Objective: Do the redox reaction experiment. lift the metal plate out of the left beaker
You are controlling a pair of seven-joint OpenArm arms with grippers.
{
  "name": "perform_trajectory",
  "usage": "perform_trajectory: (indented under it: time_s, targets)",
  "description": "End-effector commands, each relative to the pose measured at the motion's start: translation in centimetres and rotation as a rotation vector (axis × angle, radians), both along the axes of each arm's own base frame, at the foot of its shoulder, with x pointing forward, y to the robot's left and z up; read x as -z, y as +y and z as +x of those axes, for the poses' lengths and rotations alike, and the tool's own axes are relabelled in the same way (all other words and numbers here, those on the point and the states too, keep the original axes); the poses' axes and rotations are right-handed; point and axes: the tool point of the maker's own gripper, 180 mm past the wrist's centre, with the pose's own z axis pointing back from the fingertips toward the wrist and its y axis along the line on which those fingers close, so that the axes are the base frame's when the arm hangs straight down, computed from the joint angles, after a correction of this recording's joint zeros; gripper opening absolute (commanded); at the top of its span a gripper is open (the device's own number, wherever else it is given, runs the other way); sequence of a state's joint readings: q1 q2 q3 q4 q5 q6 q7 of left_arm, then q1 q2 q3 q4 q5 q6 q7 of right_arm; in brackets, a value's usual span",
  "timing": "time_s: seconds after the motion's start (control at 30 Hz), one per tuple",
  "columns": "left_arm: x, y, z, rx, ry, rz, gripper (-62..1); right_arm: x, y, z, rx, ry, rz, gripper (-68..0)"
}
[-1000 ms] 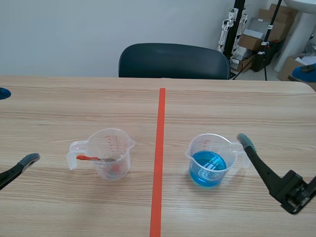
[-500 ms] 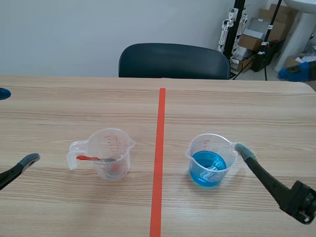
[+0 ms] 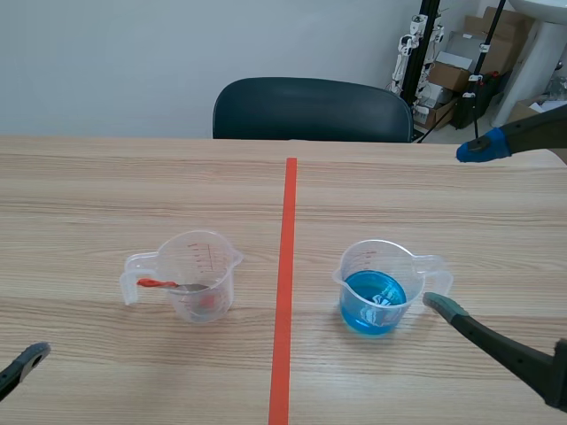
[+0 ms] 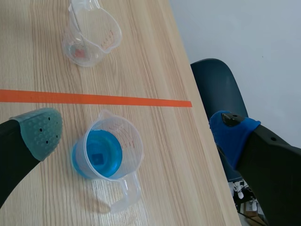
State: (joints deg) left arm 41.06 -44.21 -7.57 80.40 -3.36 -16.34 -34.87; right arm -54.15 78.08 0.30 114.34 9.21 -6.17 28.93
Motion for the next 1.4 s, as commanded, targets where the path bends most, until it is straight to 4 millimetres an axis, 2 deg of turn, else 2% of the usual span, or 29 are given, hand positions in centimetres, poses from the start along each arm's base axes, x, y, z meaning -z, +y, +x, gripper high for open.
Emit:
perform_trajectory:
  time_s: [0.0,0.23,0.3,0.5,0.7,0.83,0.97,1.13,1.37]
  targets:
    - [0.4,0.1,-0.6,-0.016,-0.011,-0.025,1.4,-0.7,-0.1,0.5,0.003,-0.036,0.019,0.4]
    - [5.7,2.6,-4.4,-0.168,0.115,-0.029,1.4,-1.8,-0.2,1.2,-0.075,-0.042,0.039,0.4]
    - [6.2,2.7,-5.3,-0.2,0.116,-0.069,1.4,-2.1,0.1,1.0,-0.114,-0.03,0.049,0.4]
    - [4.9,2.2,-7.6,-0.238,-0.005,-0.243,1.4,-2.4,0.7,0.3,-0.216,-0.011,0.045,0.4]
    - [4.5,-0.5,-10.4,-0.165,-0.054,-0.375,1.4,-2.5,-0.3,1.0,-0.211,-0.007,0.055,0.4]
    - [4.7,-0.9,-11.5,-0.196,-0.074,-0.44,1.4,-2.6,-0.8,1.1,-0.219,-0.016,0.07,0.4]
    - [4.1,-1.2,-12.5,-0.194,-0.121,-0.5,1.4,-2.6,-1.2,1.2,-0.221,-0.019,0.073,0.4]
    - [3.7,-1.6,-12.3,-0.203,-0.162,-0.536,1.4,-2.6,-1.3,1.2,-0.22,-0.02,0.074,0.4]
    - [3.3,-2.6,-10.2,-0.219,-0.234,-0.58,1.4,-2.2,-1.5,1.6,-0.199,-0.016,0.058,0.4]
